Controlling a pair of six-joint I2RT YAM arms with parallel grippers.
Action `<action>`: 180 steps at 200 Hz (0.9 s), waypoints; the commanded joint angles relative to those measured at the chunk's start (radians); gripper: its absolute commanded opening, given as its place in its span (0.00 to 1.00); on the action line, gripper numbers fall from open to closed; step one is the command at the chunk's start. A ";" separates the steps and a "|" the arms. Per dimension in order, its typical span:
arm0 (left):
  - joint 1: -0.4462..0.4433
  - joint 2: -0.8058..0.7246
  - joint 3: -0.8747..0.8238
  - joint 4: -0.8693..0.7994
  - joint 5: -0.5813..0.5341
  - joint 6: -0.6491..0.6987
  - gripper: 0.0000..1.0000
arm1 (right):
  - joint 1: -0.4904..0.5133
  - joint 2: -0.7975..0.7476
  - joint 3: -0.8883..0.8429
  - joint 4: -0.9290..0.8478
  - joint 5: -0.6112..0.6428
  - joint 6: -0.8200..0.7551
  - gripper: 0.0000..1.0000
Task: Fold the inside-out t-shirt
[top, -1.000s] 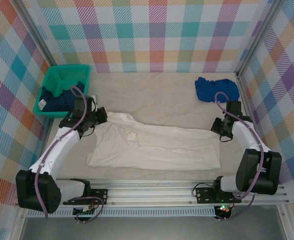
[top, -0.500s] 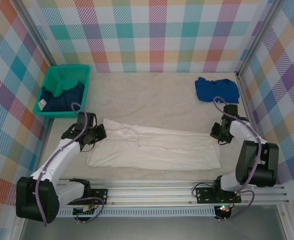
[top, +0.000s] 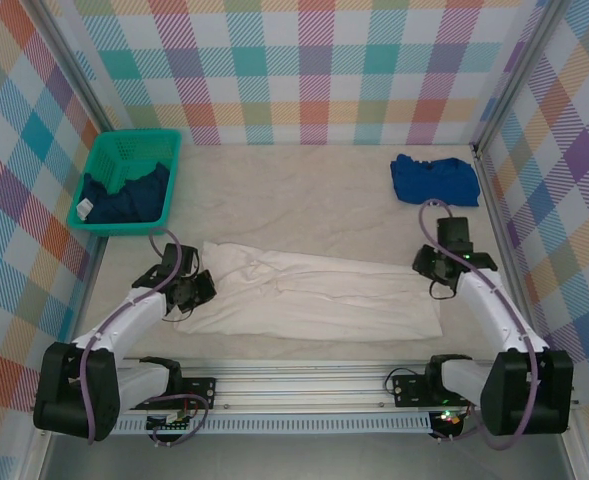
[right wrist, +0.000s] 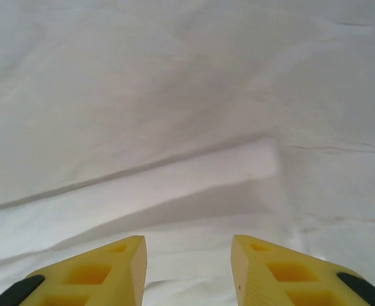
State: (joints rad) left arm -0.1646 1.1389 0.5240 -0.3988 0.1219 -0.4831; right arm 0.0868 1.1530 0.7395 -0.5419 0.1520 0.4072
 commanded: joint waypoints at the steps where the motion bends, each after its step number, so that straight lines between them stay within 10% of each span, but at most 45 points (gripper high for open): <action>1: 0.003 0.015 0.003 0.028 0.015 -0.012 0.00 | 0.086 0.137 0.063 0.043 -0.031 -0.017 0.41; 50: 0.000 0.008 0.021 0.004 0.013 -0.014 0.00 | 0.128 0.470 0.239 -0.084 -0.118 -0.008 0.30; 180: 0.000 -0.047 0.002 -0.060 -0.008 -0.031 0.00 | 0.131 0.288 0.022 -0.185 -0.186 0.069 0.26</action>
State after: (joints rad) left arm -0.1646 1.1183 0.5247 -0.4194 0.1211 -0.4965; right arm 0.2111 1.4792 0.7864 -0.6907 -0.0055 0.4568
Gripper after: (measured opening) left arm 0.046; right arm 0.256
